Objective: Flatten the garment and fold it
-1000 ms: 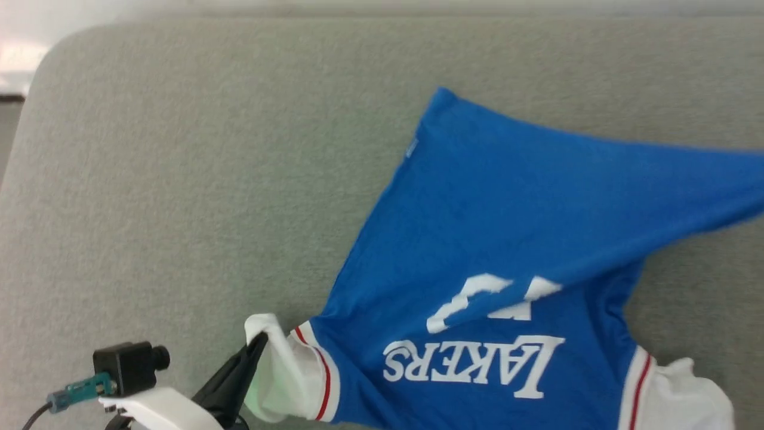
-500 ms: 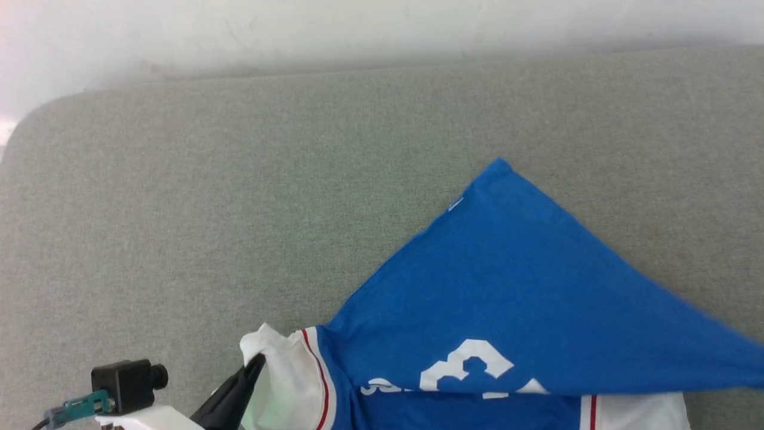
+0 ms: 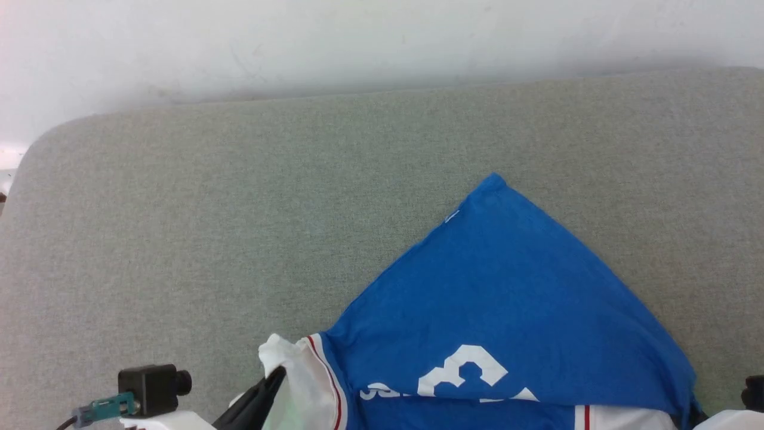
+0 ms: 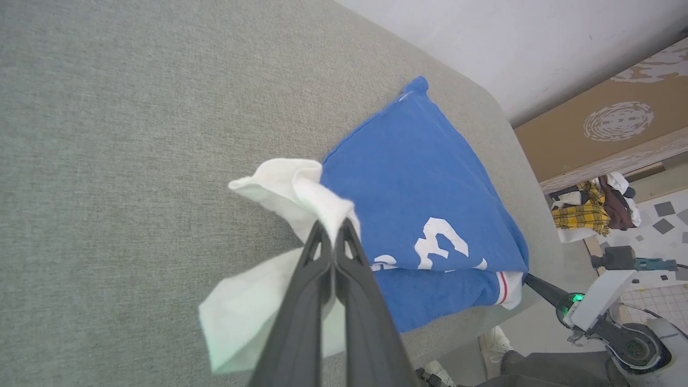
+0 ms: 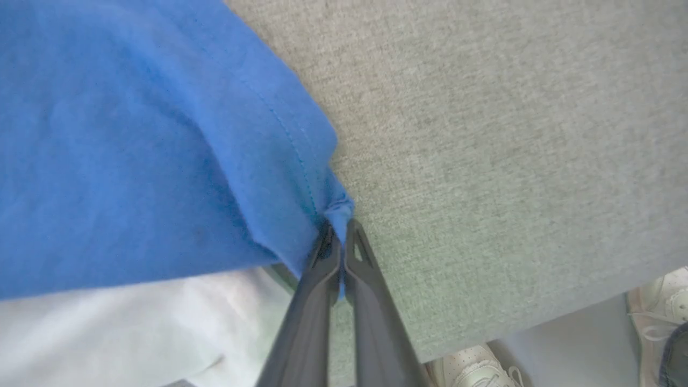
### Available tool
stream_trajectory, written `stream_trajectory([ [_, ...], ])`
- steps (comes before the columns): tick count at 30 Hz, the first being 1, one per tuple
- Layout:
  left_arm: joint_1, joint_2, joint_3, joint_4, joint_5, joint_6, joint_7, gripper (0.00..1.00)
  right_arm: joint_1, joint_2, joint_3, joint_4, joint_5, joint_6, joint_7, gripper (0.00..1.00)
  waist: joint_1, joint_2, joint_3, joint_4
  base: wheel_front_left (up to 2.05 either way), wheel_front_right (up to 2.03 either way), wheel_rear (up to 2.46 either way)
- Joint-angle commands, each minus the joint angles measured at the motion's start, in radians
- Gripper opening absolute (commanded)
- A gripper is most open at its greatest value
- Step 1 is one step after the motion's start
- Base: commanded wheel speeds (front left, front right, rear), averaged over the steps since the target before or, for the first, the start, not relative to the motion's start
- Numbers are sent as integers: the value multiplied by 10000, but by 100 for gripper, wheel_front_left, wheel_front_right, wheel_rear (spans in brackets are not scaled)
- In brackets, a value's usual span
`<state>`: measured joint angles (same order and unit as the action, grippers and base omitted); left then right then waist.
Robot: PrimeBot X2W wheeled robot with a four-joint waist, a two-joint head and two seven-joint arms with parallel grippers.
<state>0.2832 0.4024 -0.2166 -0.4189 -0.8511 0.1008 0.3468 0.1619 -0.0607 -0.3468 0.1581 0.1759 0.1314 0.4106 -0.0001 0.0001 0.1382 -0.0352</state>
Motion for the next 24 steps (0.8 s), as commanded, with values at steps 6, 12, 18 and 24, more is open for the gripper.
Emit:
stream_trajectory([
  [6,-247,-128,-110,70,153,39,-43,0,-367,-259,-274,-109,284,-7,-243,100,1,-1,-44,110,0,0,0],
  [12,-218,-154,-20,82,126,-4,-225,0,-677,-770,-382,-2803,858,-7,880,100,1,-1,204,232,0,0,0],
  [18,-471,-150,-54,136,86,-211,-307,0,-2760,-1619,618,-4596,977,-7,2369,100,1,-1,792,500,0,0,0],
  [24,-1014,-172,-156,305,52,-468,-316,0,-5105,-2205,2608,-3367,791,-7,3435,100,1,-1,1495,997,0,0,0],
])
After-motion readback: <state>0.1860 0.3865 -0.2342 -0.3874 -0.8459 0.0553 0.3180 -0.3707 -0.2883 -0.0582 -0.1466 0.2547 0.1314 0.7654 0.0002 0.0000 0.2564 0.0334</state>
